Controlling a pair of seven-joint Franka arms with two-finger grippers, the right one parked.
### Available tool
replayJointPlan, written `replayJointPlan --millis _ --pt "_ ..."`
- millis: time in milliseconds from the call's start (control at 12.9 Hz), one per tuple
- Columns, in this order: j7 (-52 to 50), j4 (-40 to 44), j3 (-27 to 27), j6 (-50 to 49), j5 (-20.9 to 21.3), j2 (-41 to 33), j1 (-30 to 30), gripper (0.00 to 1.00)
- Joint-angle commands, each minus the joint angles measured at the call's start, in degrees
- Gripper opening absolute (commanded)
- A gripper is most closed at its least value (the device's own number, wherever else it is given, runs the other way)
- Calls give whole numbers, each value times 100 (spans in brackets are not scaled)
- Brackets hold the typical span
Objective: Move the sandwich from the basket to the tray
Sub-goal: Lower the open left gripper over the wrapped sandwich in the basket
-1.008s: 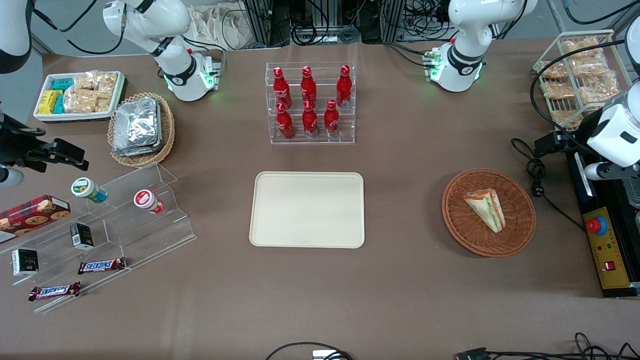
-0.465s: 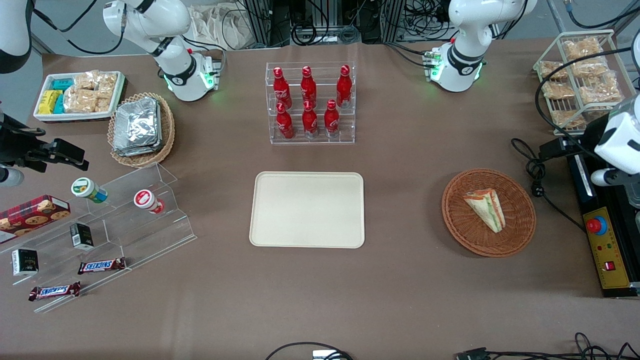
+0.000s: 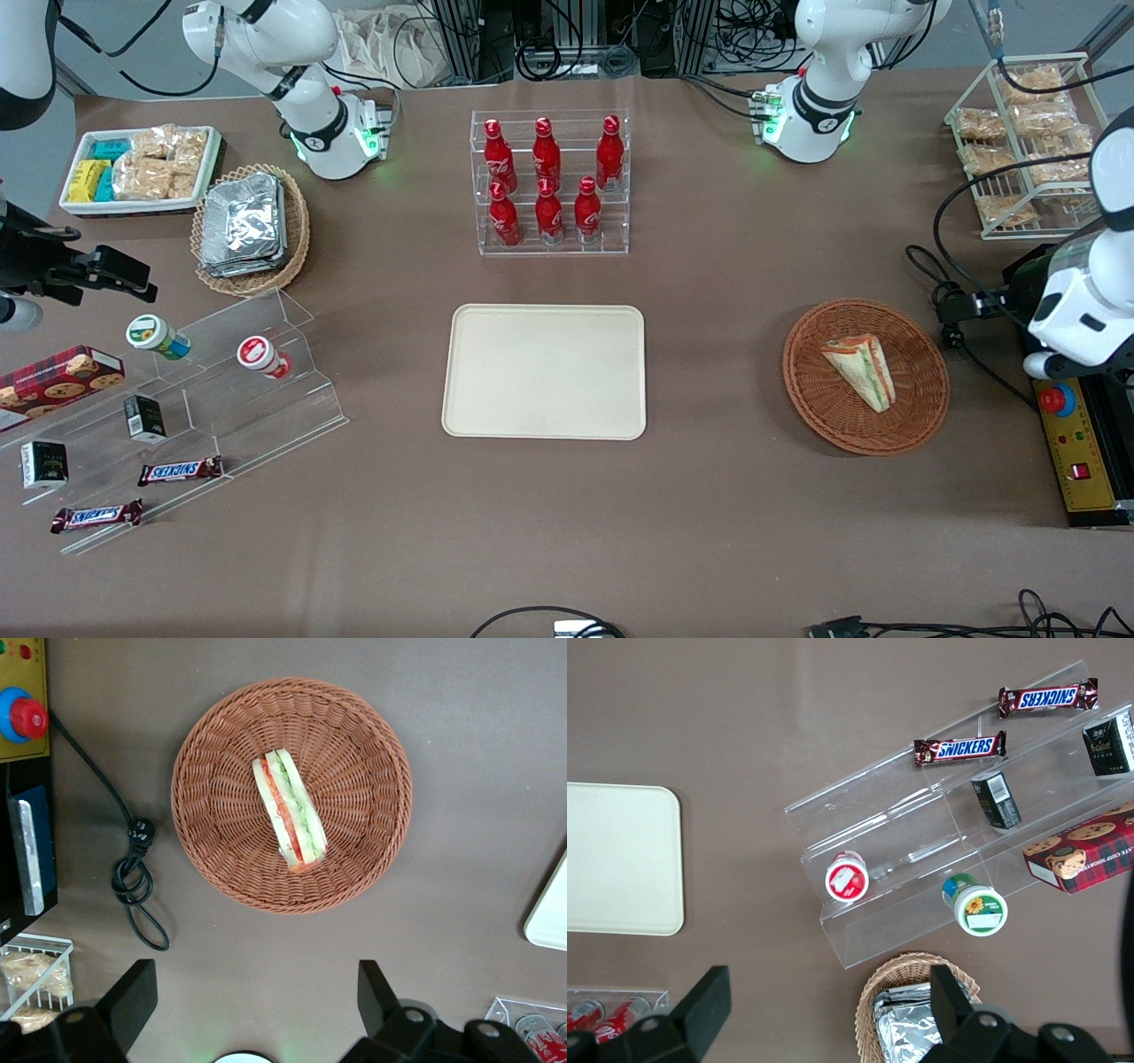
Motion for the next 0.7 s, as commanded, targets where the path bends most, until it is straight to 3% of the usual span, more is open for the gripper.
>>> replayJointPlan --millis 0,620 --pt "-121 74 -20 126 30 330 70 100" --pt "-762 -331 -29 1557 30 1534 36 100"
